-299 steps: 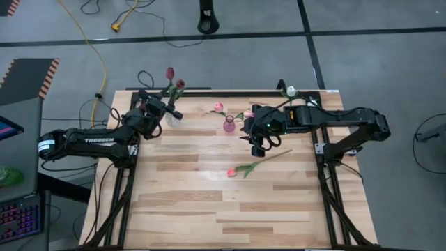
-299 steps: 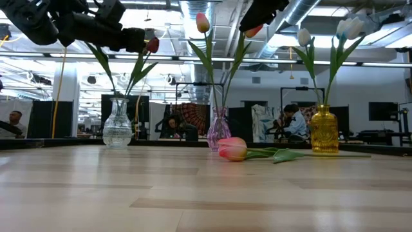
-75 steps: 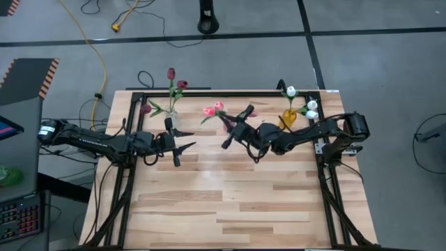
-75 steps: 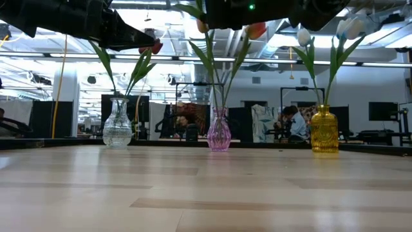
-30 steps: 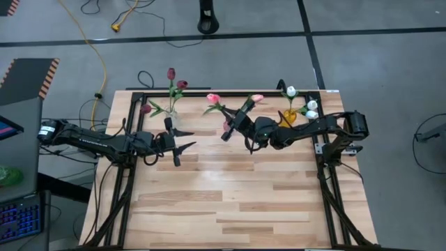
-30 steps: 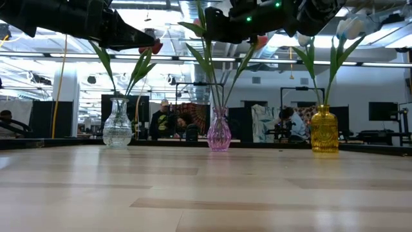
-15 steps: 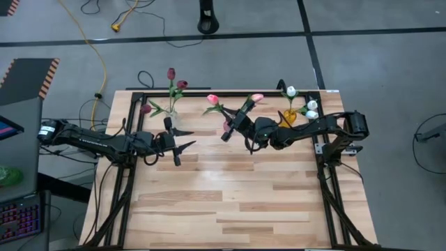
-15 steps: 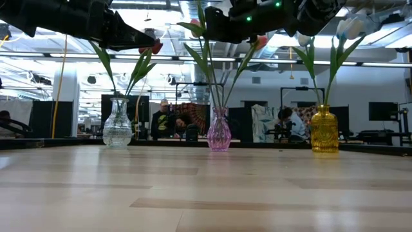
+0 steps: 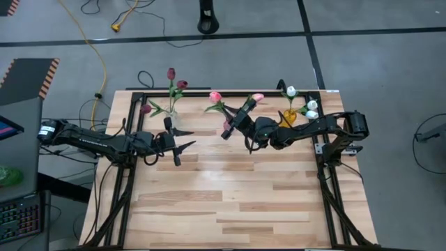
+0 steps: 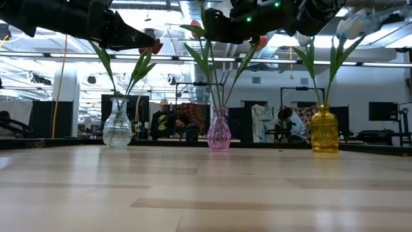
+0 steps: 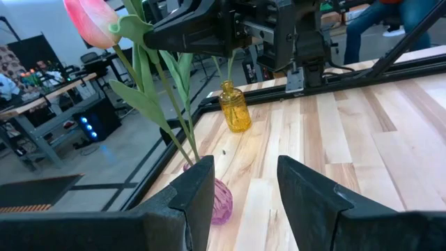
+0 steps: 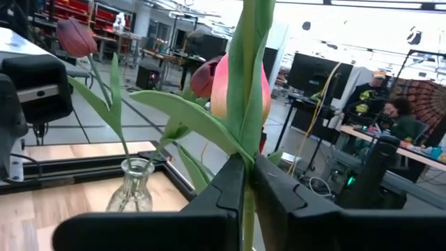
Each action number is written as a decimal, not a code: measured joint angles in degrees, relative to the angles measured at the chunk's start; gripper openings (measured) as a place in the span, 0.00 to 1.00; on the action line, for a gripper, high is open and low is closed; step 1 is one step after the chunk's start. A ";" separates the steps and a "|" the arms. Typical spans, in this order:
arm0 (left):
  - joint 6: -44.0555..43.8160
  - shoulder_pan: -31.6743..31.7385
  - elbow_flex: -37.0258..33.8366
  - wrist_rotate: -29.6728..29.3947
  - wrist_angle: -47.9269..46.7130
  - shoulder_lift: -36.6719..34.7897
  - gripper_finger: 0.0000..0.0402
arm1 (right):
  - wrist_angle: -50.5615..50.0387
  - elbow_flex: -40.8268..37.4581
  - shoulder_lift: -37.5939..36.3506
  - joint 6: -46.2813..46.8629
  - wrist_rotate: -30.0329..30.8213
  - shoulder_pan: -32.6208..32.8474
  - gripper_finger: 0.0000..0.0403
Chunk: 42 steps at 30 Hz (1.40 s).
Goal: Sort flowers into vase by color
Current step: Put the pink flower into the purple vase, then return to Home Position
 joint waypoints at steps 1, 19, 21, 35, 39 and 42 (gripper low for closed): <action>0.00 0.00 0.00 0.00 0.00 0.00 0.36 | 0.00 0.00 0.00 0.00 0.00 0.00 0.15; 0.00 -0.02 0.00 -0.02 0.00 0.00 0.36 | 0.00 0.00 0.00 -0.09 0.09 0.00 0.39; 0.00 -0.02 0.00 -0.02 0.00 0.00 0.36 | 0.00 0.00 0.00 -0.09 0.09 0.09 0.40; -0.02 -0.02 0.00 0.00 -0.04 0.00 0.36 | -7.48 -0.02 -2.42 -0.07 7.66 3.89 0.40; -0.02 -0.01 0.00 0.00 -0.04 0.00 0.36 | -11.15 -0.02 -4.82 -0.03 10.84 4.76 0.40; -0.02 -0.01 0.00 0.00 -0.04 -0.02 0.36 | -13.84 -0.02 -6.64 0.00 10.76 6.30 0.40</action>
